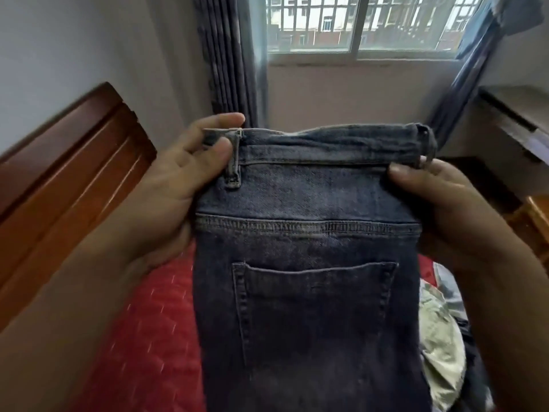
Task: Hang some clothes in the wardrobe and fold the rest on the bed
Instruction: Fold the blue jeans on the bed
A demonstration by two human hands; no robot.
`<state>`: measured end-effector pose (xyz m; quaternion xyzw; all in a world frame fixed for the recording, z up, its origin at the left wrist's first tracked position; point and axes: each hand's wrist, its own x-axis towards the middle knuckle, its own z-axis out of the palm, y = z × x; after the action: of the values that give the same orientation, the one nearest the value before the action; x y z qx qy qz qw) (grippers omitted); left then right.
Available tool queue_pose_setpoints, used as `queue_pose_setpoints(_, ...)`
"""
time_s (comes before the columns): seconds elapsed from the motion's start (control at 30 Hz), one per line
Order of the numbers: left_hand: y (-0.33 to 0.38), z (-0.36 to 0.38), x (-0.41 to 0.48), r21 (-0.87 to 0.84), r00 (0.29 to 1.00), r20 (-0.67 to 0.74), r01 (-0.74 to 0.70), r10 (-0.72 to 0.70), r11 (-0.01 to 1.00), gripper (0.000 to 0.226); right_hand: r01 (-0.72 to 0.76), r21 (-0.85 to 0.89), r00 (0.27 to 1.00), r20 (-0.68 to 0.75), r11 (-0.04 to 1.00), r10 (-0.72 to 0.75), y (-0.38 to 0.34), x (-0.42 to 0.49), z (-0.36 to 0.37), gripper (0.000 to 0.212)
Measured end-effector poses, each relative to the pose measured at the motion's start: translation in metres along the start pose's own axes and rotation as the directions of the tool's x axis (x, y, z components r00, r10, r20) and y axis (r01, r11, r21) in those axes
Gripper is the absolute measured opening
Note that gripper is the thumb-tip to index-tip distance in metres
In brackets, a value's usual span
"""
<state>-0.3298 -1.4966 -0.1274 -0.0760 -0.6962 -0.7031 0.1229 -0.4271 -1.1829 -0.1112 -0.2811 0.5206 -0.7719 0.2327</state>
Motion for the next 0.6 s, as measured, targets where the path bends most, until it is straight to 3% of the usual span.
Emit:
queue_pose_setpoints(0.1, -0.042, 0.0, 0.005, 0.041, 0.982, 0.011, 0.187, -0.188, 0.981, 0.05, -0.164, -0.147, 0.979, -0.148, 0.975, 0.142, 0.061, 0.023, -0.037, 0.023)
queue_pose_setpoints(0.17, -0.088, -0.002, 0.003, 0.306, 0.958, -0.005, 0.275, -0.288, 0.911, 0.045, -0.232, -0.318, 0.967, -0.177, 0.919, 0.183, 0.115, 0.03, -0.061, 0.032)
queue_pose_setpoints(0.23, -0.144, -0.009, -0.005, 0.516, 0.919, 0.003, 0.335, -0.393, 0.788, 0.036, -0.296, -0.505, 0.955, -0.189, 0.811, 0.23, 0.171, 0.028, -0.081, 0.038)
queue_pose_setpoints(0.3, -0.201, -0.011, -0.02, 0.611, 0.874, -0.008, 0.389, -0.486, 0.689, 0.027, -0.37, -0.698, 0.927, -0.23, 0.612, 0.298, 0.23, 0.019, -0.096, 0.037)
queue_pose_setpoints(0.37, -0.256, -0.008, -0.04, 0.639, 0.83, -0.052, 0.454, -0.555, 0.621, 0.025, -0.426, -0.811, 0.883, -0.275, 0.401, 0.38, 0.284, 0.004, -0.108, 0.038)
queue_pose_setpoints(0.43, -0.306, -0.004, -0.058, 0.637, 0.796, -0.098, 0.511, -0.597, 0.577, 0.036, -0.465, -0.84, 0.828, -0.301, 0.281, 0.473, 0.328, -0.013, -0.116, 0.042)
queue_pose_setpoints(0.53, -0.372, -0.001, -0.077, 0.579, 0.754, -0.151, 0.592, -0.64, 0.561, 0.051, -0.526, -0.828, 0.747, -0.342, 0.194, 0.57, 0.386, -0.031, -0.13, 0.044)
queue_pose_setpoints(0.6, -0.41, -0.003, -0.078, 0.526, 0.733, -0.171, 0.633, -0.658, 0.568, 0.052, -0.573, -0.794, 0.71, -0.359, 0.201, 0.606, 0.418, -0.026, -0.141, 0.049)
